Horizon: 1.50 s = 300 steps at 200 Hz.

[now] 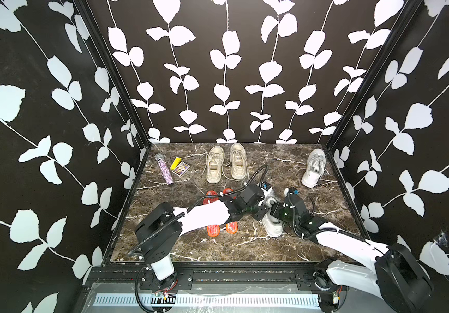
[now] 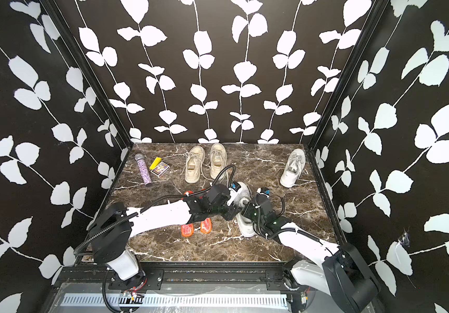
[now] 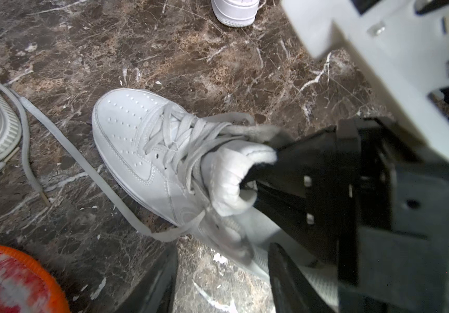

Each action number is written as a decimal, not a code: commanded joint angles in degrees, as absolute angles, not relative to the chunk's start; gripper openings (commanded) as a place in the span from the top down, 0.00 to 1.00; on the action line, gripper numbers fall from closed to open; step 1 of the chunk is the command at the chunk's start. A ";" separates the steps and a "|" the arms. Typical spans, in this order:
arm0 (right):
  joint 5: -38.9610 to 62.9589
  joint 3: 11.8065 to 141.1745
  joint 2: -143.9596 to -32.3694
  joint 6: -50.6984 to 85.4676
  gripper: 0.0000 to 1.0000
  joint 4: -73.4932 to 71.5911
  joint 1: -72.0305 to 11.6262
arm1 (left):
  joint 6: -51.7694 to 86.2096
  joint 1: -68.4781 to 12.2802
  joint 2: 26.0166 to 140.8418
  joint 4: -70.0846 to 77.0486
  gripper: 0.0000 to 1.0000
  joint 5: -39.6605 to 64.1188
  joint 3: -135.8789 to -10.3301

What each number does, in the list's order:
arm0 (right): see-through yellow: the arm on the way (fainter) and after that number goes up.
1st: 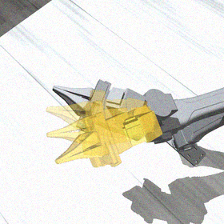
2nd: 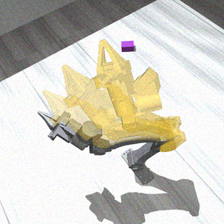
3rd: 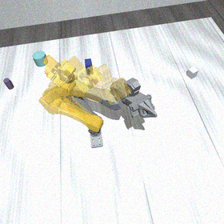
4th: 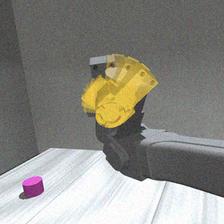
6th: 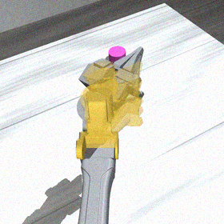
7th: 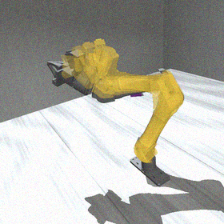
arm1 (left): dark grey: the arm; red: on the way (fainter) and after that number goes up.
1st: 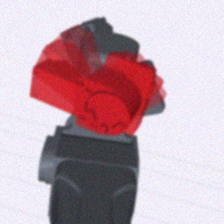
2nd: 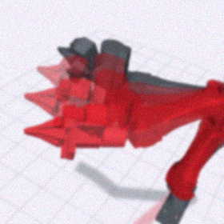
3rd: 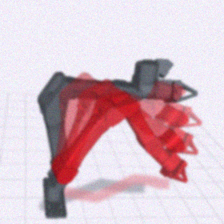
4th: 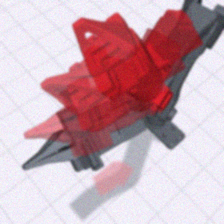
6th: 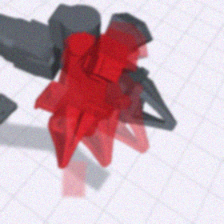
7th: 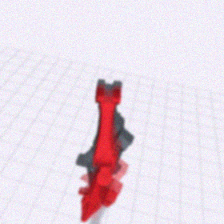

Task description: Remove the insole from the shoe

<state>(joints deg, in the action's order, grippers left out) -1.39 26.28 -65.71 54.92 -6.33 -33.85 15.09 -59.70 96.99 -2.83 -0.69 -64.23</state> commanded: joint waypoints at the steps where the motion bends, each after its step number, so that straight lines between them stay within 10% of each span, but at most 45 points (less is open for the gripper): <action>1: -2.55 26.38 -63.27 57.24 1.00 -13.10 -34.36 | 18.50 -59.94 98.04 -0.48 0.43 -1.34 -65.04; 165: 0.30 27.43 -56.30 59.37 1.00 -15.93 -34.50 | 19.95 -58.65 103.32 -8.47 0.96 -11.58 -68.17; 300: 3.14 22.19 -49.34 57.07 1.00 -29.68 -34.45 | 19.12 -57.57 106.15 -11.66 1.00 -13.90 -70.20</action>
<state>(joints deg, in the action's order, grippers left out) 2.87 20.69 -53.49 56.82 -14.92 -34.24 18.83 -59.35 104.05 -6.50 -10.37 -70.15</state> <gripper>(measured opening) 0.048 0.091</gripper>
